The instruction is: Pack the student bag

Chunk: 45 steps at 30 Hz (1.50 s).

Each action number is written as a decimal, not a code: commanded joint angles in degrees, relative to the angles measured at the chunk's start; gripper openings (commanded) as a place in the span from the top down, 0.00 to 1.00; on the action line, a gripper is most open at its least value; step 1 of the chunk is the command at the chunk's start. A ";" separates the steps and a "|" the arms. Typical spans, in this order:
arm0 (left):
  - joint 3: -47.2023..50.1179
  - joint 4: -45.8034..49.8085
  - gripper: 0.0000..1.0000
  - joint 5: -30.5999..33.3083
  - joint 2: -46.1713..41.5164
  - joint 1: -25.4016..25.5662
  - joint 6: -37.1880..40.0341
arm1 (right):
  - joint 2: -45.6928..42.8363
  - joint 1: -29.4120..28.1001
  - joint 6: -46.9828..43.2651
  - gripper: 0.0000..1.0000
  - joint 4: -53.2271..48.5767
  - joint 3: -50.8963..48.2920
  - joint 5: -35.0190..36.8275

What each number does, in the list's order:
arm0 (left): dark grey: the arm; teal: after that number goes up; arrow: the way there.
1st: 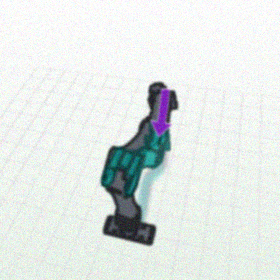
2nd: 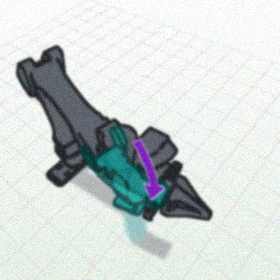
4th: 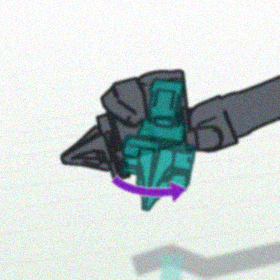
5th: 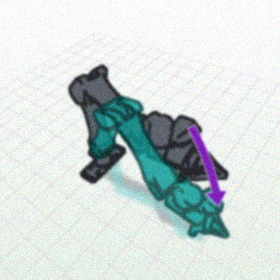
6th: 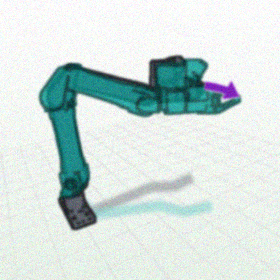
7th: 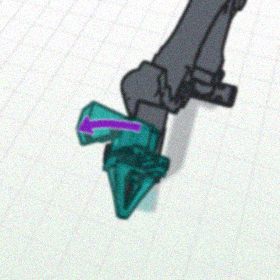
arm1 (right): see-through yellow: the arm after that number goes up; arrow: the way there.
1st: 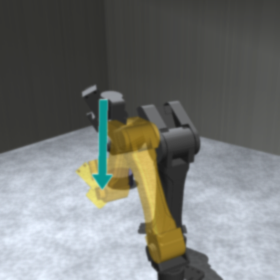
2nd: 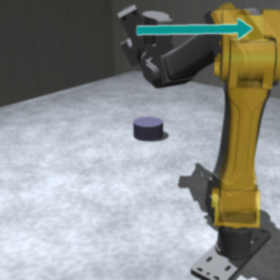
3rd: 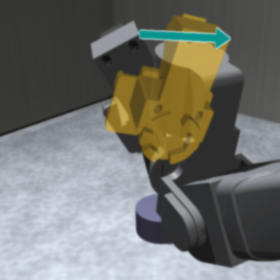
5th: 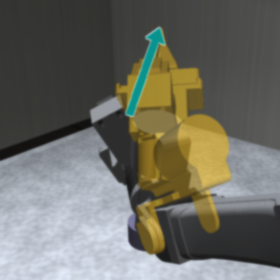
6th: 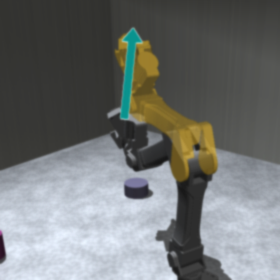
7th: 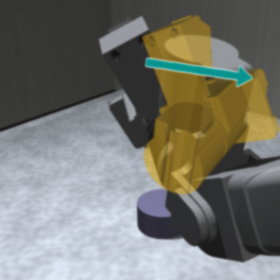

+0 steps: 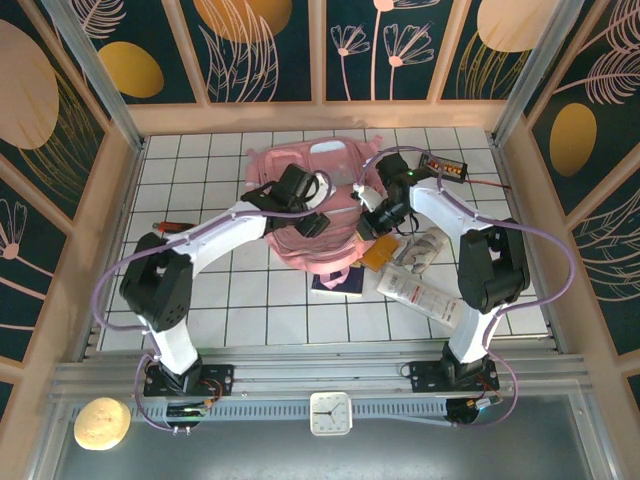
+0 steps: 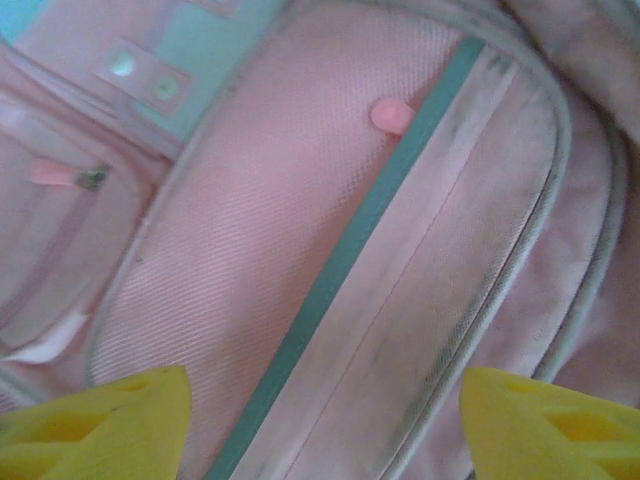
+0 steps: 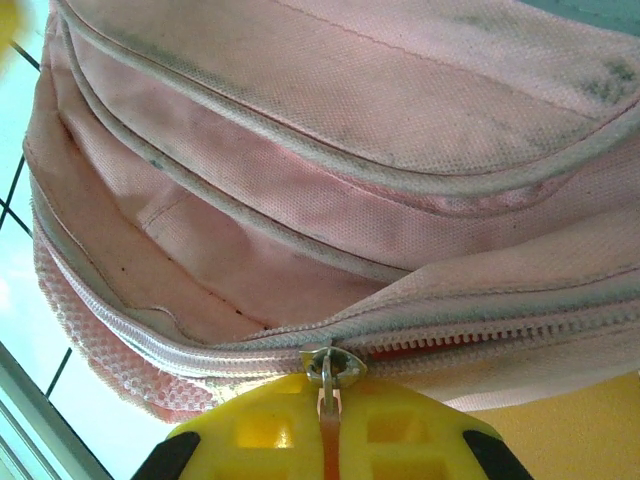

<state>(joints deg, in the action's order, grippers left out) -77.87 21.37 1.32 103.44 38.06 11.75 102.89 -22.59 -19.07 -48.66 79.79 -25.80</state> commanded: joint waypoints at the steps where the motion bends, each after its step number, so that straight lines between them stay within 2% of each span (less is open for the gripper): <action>1: -1.71 3.41 0.29 -3.56 3.48 0.51 3.74 | -0.07 -0.22 0.23 1.00 -0.16 1.90 -1.97; 9: -4.18 3.94 0.29 -3.45 8.56 0.51 4.80 | -0.04 -0.33 0.30 1.00 -0.16 1.99 -2.32; 10: -4.91 3.95 0.32 -2.75 9.54 0.51 4.70 | 0.02 -0.47 0.22 1.00 -0.12 1.91 -2.41; 12: -6.41 4.11 0.42 -0.98 11.44 0.52 4.35 | 0.24 -0.54 0.18 1.00 -0.03 1.81 -2.49; 14: -8.43 5.08 0.61 -0.88 13.62 0.47 4.37 | 0.65 -0.66 0.28 1.00 -0.03 1.82 -2.41; 16: -10.52 6.86 0.76 -1.44 15.51 0.43 4.34 | 1.07 -0.73 0.34 1.00 -0.24 2.01 -2.20; 20: -12.69 9.52 0.87 -2.49 16.89 0.12 2.39 | 1.85 -0.89 0.59 1.00 -1.30 2.75 -0.13; 23: -13.78 9.66 0.91 -4.95 15.14 -1.68 -2.74 | 2.47 -1.31 2.96 1.00 -2.86 3.83 2.35; 26: -15.92 10.56 0.94 -10.32 13.71 -3.80 -7.38 | 2.00 -1.59 4.47 1.00 -2.03 3.01 2.51; 30: -17.96 13.11 0.94 -15.49 13.50 -4.13 -7.42 | 2.02 -1.58 6.09 1.00 0.30 4.38 4.70; 31: -18.34 13.69 1.00 -17.45 13.69 -4.16 -7.29 | 2.47 -1.63 6.28 1.00 0.55 5.41 5.19; 34: -17.83 12.93 1.00 -20.84 13.63 -4.20 -8.09 | 3.41 -1.84 7.03 1.00 1.38 7.86 5.97; 40: -22.55 13.89 1.00 -14.06 15.26 -4.16 -14.55 | 6.13 -5.77 7.81 1.00 -4.57 11.44 7.71; 45: -29.80 17.76 1.00 -8.04 16.22 -4.62 -20.17 | 5.87 -8.44 12.39 1.00 -6.46 12.53 6.73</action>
<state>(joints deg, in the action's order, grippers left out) -101.80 40.05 -9.47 119.44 33.74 -1.23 108.36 -28.75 -10.07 -51.72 90.06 -16.91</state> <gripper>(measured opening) 0.065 0.090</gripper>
